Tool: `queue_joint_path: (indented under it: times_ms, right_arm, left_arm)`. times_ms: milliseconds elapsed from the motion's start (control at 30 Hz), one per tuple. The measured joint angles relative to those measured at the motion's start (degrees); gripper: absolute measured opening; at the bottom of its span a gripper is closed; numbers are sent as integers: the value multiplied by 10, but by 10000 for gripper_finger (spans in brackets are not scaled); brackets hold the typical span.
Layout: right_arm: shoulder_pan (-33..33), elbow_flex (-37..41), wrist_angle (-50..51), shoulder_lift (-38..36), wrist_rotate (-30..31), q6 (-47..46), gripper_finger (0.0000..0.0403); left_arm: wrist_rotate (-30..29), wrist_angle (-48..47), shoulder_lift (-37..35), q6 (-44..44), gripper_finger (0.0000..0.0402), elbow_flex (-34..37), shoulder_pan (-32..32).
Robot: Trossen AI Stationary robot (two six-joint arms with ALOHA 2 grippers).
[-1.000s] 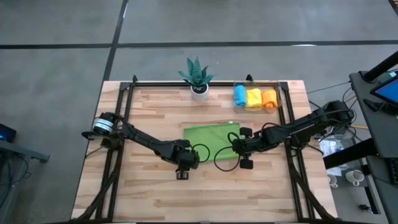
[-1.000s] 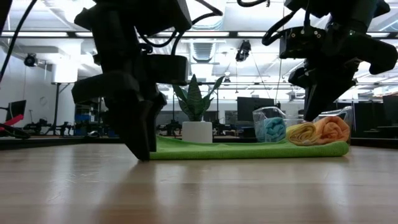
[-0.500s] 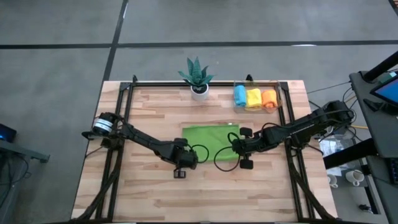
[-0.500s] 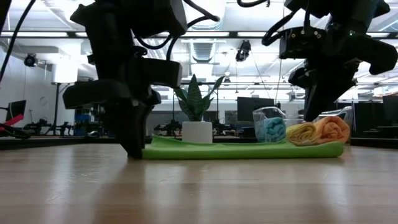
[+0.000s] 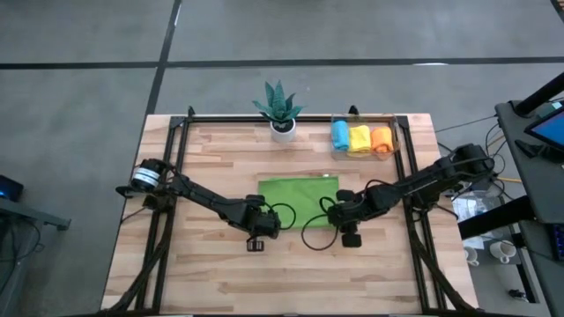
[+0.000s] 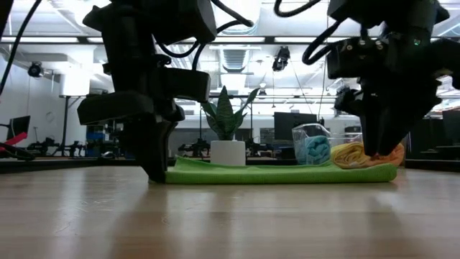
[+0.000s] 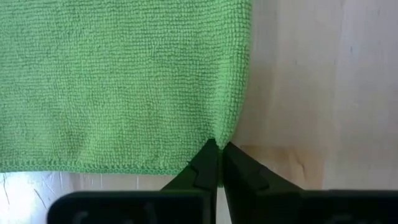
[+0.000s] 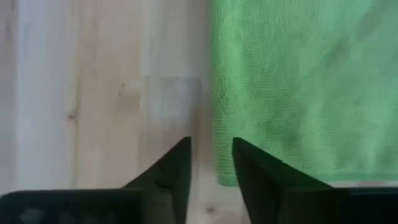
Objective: Roll microfiber towels into tight, uniform cylinder then place into a basket
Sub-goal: Fold the green microfiber cloth
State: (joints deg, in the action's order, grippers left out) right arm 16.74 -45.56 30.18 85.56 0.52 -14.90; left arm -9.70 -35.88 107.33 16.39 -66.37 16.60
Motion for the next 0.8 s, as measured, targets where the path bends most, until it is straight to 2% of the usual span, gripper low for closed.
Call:
queue_joint_path:
  times_ms: [133,233,600,800]
  right_arm:
    - [10,1,10,0,36,40,149]
    - [13,4,10,7,38,45,162]
    - [15,4,10,77,36,46,160]
    - [17,5,10,76,37,44,156]
  left_arm:
    - [1,0,0,13,1,0,0]
    - [1,0,0,14,1,0,0]
    - [2,1,1,24,0,1,1]
    - [3,2,1,30,0,1,1]
